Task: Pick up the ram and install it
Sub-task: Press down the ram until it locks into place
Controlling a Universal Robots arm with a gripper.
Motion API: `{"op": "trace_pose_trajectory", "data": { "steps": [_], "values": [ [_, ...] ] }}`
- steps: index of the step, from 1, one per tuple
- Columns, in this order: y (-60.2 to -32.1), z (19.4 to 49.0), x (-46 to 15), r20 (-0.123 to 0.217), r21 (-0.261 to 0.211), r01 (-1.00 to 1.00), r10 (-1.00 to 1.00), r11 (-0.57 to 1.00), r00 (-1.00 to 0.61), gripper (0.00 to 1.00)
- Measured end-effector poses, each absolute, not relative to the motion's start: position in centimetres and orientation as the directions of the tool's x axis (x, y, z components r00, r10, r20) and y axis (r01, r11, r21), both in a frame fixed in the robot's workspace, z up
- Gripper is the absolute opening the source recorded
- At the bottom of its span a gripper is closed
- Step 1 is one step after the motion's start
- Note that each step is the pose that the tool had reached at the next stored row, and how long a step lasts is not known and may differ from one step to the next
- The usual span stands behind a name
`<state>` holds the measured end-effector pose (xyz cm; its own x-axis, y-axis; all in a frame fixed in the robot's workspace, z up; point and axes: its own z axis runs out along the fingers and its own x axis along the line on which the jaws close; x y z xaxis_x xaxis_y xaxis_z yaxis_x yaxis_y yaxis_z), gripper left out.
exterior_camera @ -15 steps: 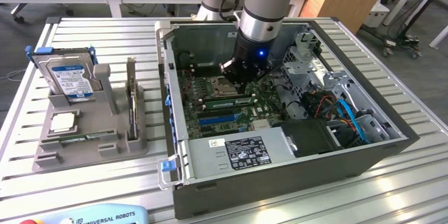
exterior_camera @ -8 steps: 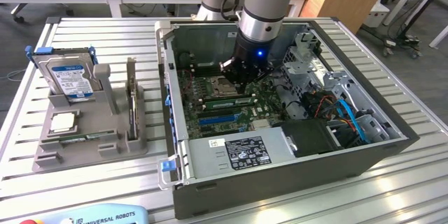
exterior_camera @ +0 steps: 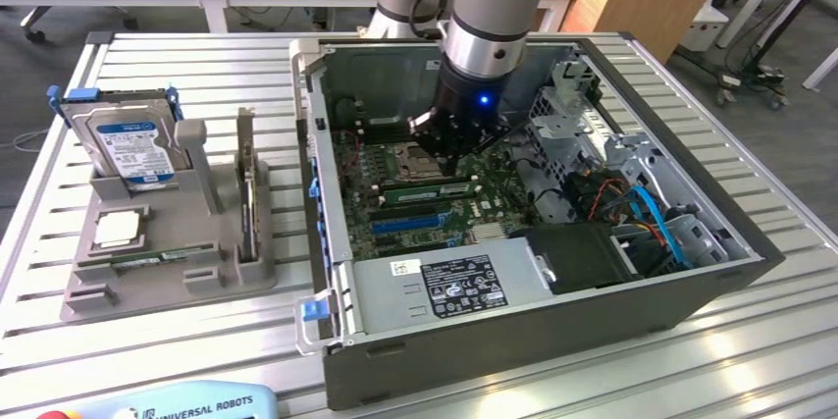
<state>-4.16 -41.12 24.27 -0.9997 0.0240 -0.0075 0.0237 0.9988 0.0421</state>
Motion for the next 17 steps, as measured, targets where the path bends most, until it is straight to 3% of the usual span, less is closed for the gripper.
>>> {"op": "trace_pose_trajectory", "data": {
  "steps": [17],
  "values": [
    [-41.11, 24.27, -4.93, -0.007, 0.035, -0.005, -0.005, 0.999, -1.000, 0.10]
  ]
}}
